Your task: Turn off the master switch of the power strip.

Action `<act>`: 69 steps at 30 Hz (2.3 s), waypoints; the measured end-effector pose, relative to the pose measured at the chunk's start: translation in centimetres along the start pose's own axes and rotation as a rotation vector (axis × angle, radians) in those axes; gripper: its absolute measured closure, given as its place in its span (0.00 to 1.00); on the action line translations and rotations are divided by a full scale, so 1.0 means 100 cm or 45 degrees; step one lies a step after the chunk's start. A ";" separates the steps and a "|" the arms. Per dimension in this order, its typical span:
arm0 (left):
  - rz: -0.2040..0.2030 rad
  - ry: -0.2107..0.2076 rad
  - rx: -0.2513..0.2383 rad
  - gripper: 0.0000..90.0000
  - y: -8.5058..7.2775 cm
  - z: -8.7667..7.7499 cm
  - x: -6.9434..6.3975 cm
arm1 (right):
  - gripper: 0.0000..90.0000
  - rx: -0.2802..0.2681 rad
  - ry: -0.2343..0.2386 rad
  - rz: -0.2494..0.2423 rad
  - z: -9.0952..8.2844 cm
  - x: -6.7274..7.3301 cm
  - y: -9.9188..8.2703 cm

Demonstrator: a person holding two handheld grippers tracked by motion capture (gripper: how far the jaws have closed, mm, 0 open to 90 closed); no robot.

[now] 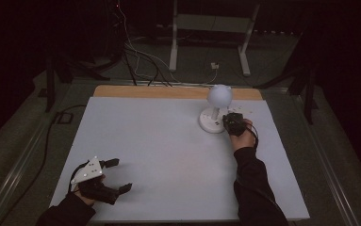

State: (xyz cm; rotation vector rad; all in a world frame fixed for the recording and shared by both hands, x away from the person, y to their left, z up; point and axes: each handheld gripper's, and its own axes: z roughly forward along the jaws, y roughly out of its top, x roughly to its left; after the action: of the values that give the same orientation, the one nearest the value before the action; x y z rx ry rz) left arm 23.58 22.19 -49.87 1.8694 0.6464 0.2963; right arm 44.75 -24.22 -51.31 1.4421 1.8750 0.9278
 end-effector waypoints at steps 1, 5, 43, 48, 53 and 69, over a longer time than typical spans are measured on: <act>0.000 -0.001 -0.001 0.00 0.000 0.000 0.000 | 1.00 0.003 0.002 -0.006 0.000 0.000 0.000; 0.000 0.000 -0.001 0.00 0.000 0.000 0.000 | 1.00 0.011 -0.058 -0.008 0.001 0.002 0.001; -0.006 0.004 -0.011 0.00 0.000 -0.002 0.001 | 0.98 -0.090 0.018 0.074 -0.020 0.000 0.012; -0.002 0.005 -0.011 0.00 0.001 -0.002 0.001 | 0.90 -0.096 0.048 0.096 -0.026 -0.002 0.012; -0.004 0.004 -0.014 0.00 0.001 -0.002 0.002 | 0.71 -0.094 0.101 0.088 -0.031 -0.003 0.011; -0.003 0.005 -0.014 0.00 0.001 -0.002 0.001 | 0.08 -0.084 0.323 0.084 -0.062 0.000 0.004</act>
State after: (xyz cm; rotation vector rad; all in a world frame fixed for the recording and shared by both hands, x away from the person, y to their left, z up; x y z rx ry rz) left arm 23.61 22.38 -49.75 1.8577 0.6483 0.3014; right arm 40.08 -25.26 -47.35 1.4078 1.9642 1.2427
